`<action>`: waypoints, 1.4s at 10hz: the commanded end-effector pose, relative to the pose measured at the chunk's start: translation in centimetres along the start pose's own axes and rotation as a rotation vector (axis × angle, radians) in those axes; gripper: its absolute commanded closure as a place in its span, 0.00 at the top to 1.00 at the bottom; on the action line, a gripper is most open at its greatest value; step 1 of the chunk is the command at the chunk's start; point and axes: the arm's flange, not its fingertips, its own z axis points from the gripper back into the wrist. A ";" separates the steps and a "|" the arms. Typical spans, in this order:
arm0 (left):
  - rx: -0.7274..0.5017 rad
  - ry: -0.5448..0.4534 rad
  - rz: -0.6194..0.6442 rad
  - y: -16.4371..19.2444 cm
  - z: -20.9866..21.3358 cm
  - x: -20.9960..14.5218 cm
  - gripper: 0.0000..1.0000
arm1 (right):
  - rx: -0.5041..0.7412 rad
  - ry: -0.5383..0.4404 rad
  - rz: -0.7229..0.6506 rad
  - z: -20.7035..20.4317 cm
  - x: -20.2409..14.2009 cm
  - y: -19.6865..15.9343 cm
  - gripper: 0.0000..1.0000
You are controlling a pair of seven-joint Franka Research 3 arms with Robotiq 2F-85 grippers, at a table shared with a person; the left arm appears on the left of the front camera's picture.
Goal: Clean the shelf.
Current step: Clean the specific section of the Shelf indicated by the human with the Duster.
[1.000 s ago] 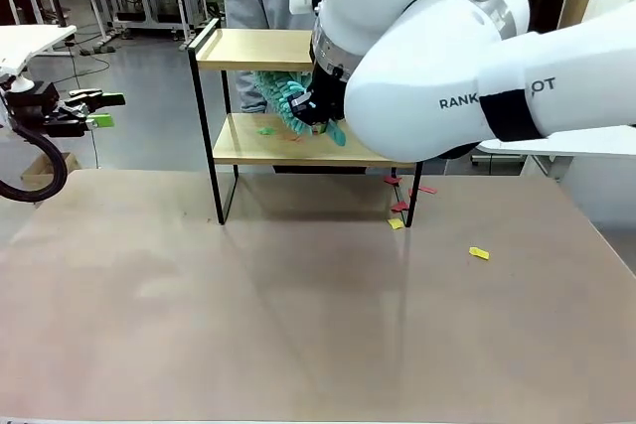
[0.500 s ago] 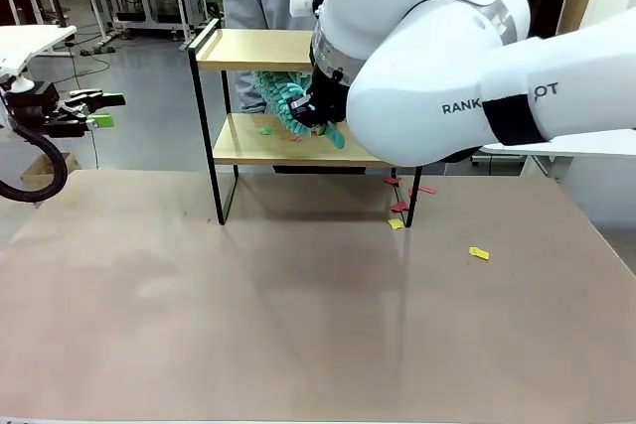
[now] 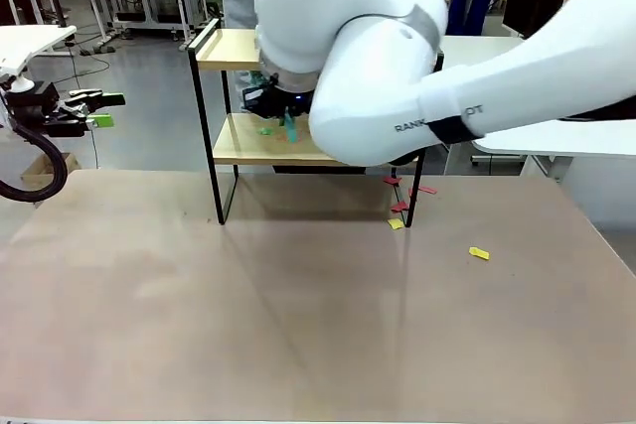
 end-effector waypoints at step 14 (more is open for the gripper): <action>-0.003 -0.003 -0.005 -0.1 0.0 0.3 1.00 | 0.059 0.175 -0.201 -4.9 -1.1 4.3 0.13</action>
